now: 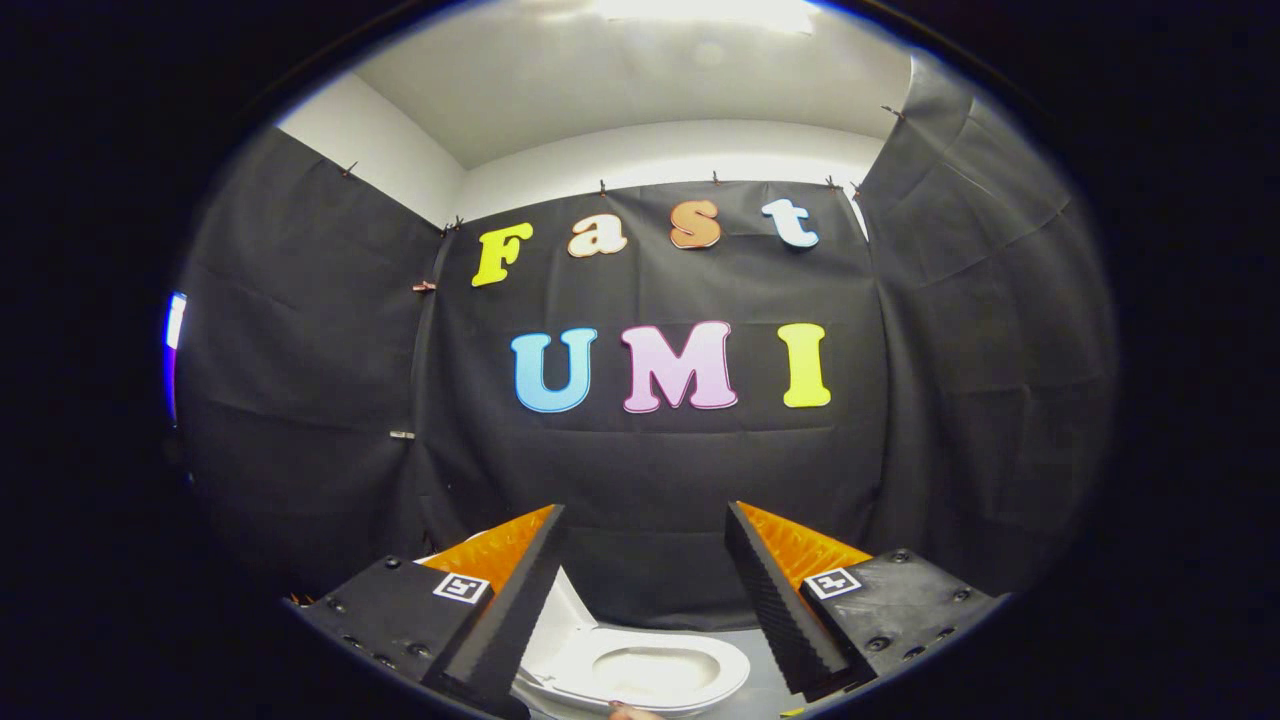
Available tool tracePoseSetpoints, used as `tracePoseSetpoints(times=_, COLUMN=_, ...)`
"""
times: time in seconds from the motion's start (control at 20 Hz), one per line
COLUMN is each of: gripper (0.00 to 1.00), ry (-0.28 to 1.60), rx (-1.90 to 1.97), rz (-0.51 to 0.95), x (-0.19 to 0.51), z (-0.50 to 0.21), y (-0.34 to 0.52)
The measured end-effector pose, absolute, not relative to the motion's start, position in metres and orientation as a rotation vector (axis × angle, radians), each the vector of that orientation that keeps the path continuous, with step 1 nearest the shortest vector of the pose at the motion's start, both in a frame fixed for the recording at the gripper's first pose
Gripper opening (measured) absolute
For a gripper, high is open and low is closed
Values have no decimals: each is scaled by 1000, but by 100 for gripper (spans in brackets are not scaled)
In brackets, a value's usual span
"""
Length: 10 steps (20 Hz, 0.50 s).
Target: Open the toilet lid.
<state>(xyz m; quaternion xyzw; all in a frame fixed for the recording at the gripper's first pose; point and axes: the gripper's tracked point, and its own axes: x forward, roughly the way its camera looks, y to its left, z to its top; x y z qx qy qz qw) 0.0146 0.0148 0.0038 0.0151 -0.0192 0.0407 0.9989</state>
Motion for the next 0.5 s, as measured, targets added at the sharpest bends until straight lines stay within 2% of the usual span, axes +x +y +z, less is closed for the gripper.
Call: tracePoseSetpoints(times=0.5, gripper=98, ry=-47, rx=21, rz=76, x=10, z=10, y=20)
